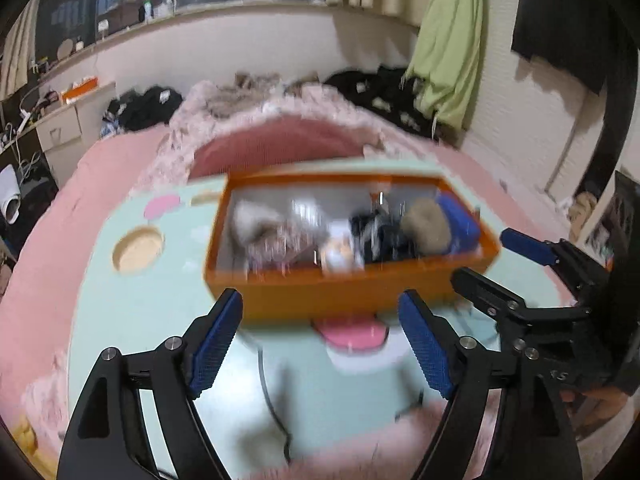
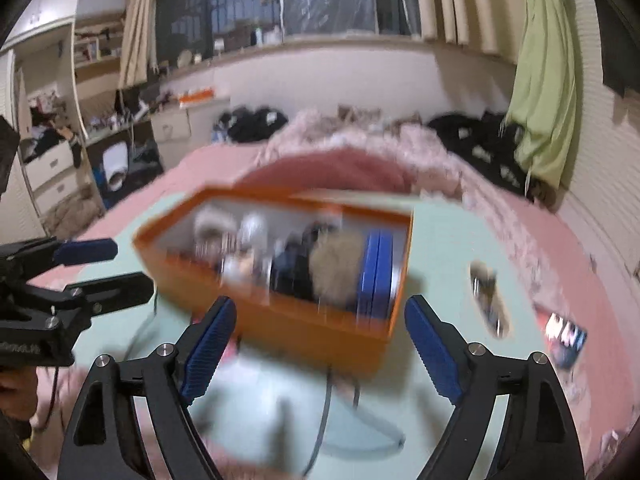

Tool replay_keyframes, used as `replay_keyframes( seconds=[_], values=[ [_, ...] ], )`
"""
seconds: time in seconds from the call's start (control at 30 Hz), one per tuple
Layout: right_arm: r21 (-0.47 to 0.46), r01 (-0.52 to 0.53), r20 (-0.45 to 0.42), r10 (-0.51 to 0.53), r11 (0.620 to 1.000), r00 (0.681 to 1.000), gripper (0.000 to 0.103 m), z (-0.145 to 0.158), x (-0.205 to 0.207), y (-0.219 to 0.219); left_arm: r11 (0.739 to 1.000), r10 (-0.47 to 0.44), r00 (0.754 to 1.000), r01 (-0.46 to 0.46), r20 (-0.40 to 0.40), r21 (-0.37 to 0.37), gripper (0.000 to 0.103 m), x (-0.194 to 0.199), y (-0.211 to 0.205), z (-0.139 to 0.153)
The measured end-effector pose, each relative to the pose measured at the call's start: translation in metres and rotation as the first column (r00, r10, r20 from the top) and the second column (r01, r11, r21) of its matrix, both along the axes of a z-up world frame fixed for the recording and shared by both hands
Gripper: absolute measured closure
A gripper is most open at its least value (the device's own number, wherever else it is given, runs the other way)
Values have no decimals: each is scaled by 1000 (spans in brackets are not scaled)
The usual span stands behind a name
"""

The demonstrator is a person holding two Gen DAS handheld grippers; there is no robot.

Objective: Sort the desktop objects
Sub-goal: 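Withdraw both open grippers from the orange box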

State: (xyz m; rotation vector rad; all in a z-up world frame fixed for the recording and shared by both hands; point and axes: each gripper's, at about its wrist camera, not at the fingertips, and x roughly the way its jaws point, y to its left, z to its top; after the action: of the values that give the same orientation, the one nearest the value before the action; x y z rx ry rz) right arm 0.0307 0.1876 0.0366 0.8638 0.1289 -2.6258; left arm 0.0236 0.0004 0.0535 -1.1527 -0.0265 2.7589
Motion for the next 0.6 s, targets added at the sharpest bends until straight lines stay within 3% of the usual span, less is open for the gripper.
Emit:
replay_keyframes(
  seconds=[0.13, 0.27, 0.33, 0.47, 0.6],
  values=[
    [106, 15, 78, -23, 994, 997, 16, -25, 5, -4, 999, 15, 994, -11, 111, -36, 23, -4, 2, -34],
    [143, 5, 154, -27, 990, 988, 13, -44, 1, -8, 999, 34, 974, -24, 226, -46, 22, -16, -1, -59],
    [124, -14, 182, -9, 992, 983, 4, -52, 0, -6, 996, 46, 975, -27, 217, -91, 16, -15, 2, -62],
    [119, -9, 188, -14, 993, 982, 0, -56, -1, -2, 996, 36, 971, -15, 236, -89, 0, -16, 4, -66],
    [113, -15, 180, -5, 994, 984, 0, -58, 0, -1, 996, 28, 972, -7, 232, -90, 0, -15, 4, -67]
  ],
)
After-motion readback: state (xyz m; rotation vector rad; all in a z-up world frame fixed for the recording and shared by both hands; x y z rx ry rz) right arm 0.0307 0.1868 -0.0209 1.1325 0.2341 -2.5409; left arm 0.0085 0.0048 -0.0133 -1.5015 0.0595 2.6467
